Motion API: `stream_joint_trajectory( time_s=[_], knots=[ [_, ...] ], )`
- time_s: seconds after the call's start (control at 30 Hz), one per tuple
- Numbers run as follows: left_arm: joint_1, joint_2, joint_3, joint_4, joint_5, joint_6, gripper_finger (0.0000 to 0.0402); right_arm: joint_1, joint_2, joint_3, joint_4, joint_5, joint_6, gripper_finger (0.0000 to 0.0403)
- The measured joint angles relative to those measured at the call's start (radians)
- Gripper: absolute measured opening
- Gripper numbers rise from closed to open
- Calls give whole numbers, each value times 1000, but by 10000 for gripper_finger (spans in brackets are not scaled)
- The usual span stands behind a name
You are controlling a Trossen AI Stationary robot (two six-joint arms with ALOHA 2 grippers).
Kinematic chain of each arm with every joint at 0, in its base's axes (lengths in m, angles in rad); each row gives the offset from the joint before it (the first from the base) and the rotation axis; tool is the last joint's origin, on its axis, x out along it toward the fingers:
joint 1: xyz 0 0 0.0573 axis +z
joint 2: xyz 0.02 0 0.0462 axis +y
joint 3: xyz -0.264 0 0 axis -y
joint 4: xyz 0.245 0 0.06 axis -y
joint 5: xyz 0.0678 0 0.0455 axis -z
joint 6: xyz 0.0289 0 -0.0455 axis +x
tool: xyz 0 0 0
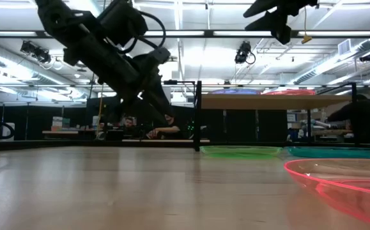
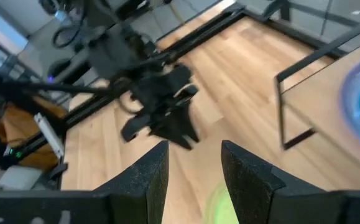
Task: Place and stack plates onto a shelf
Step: Stack the top green plate on top of the blue plate on the shelf
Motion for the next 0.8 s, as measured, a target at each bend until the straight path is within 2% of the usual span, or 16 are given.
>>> stream_joint_trajectory(
  time_s=[0.53, 0.8],
  knots=[
    [77, 152, 12, 187, 7, 2, 123, 174, 157, 0, 223, -12, 0, 153],
    [90, 273, 132, 182, 78, 7, 123, 198, 179, -1, 252, -15, 1, 153]
  ],
)
